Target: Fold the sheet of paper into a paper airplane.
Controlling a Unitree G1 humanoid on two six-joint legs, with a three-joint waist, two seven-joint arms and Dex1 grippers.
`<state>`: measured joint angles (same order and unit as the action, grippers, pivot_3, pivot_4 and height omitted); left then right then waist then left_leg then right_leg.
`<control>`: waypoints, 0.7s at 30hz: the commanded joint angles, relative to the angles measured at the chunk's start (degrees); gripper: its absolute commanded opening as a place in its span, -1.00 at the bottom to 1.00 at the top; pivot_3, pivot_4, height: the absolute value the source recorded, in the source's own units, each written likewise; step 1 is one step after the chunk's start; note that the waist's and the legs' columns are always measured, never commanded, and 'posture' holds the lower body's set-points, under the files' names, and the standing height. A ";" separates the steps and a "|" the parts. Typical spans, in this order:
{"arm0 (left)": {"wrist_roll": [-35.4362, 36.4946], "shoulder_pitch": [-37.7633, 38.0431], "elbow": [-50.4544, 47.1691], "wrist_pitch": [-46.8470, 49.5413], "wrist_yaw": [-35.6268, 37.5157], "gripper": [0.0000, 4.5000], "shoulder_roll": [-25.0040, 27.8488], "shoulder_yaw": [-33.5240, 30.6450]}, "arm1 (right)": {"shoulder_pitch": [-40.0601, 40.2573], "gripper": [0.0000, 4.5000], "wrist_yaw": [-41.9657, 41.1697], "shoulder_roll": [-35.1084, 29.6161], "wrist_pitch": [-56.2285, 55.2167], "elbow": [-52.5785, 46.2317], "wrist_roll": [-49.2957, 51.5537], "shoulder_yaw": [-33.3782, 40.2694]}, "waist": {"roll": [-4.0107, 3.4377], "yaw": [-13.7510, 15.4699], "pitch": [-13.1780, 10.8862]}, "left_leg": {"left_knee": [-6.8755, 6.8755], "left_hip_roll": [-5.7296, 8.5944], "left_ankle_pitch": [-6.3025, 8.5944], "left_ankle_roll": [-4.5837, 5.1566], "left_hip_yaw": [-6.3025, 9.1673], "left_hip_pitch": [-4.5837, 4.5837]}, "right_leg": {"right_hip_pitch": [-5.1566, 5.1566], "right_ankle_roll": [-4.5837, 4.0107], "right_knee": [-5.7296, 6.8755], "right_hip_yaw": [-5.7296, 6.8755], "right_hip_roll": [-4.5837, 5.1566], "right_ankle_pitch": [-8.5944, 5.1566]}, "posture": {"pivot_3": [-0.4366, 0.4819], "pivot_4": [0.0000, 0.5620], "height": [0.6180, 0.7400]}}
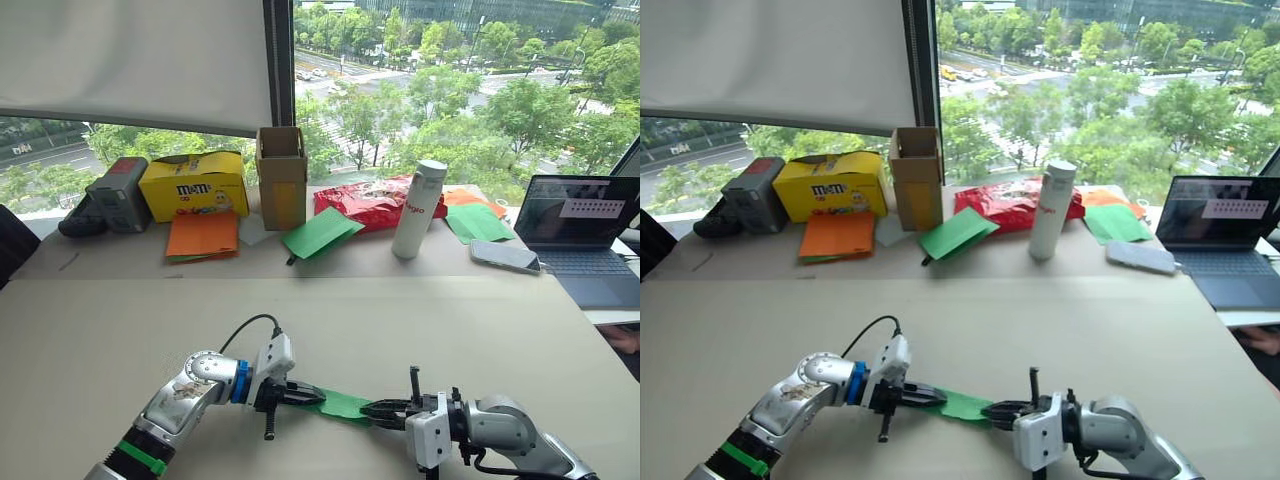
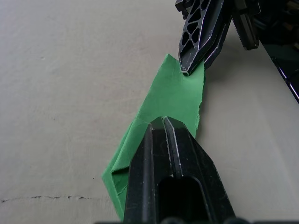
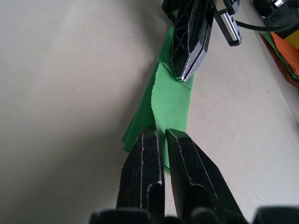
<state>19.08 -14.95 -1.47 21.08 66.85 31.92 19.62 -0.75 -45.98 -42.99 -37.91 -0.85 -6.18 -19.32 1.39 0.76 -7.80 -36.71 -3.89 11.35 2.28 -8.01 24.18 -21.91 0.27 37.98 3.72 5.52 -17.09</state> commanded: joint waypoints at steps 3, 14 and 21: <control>-1.60 1.53 3.09 0.16 -1.38 -1.00 -0.24 -0.66 | 1.08 0.15 -5.77 -5.21 8.74 -4.95 11.89 4.38 | 0.00 -0.02 0.00 | -0.02 0.00 0.02 0.05 0.00 0.01 | 0.05 0.01 -0.04 0.00 0.03 0.01 | -0.05 -0.47 0.98; -1.70 1.35 4.24 0.09 0.02 -1.00 0.26 -0.78 | -8.98 -0.97 -8.10 5.28 35.42 -9.90 19.13 -0.43 | -0.05 0.09 0.00 | -0.02 -0.02 0.02 0.05 0.04 0.09 | -0.07 -0.05 -0.02 0.02 0.00 0.06 | -0.05 -0.47 0.98; -2.60 0.43 5.99 -0.38 0.53 -1.00 0.75 -0.85 | -9.24 -0.97 -6.96 13.40 42.69 -2.71 17.70 -3.41 | -0.05 -0.16 0.02 | -0.04 -0.06 0.01 0.05 0.01 0.11 | -0.15 -0.07 0.04 0.00 -0.10 0.06 | -0.05 -0.47 0.98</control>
<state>19.29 -15.09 0.98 19.83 68.57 31.53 18.66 -9.94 -53.58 -30.30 3.13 -4.85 10.95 -23.76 1.34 0.60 -7.78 -36.74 -3.96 11.36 2.33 -8.00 24.24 -22.03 0.20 38.02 3.71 5.41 -17.02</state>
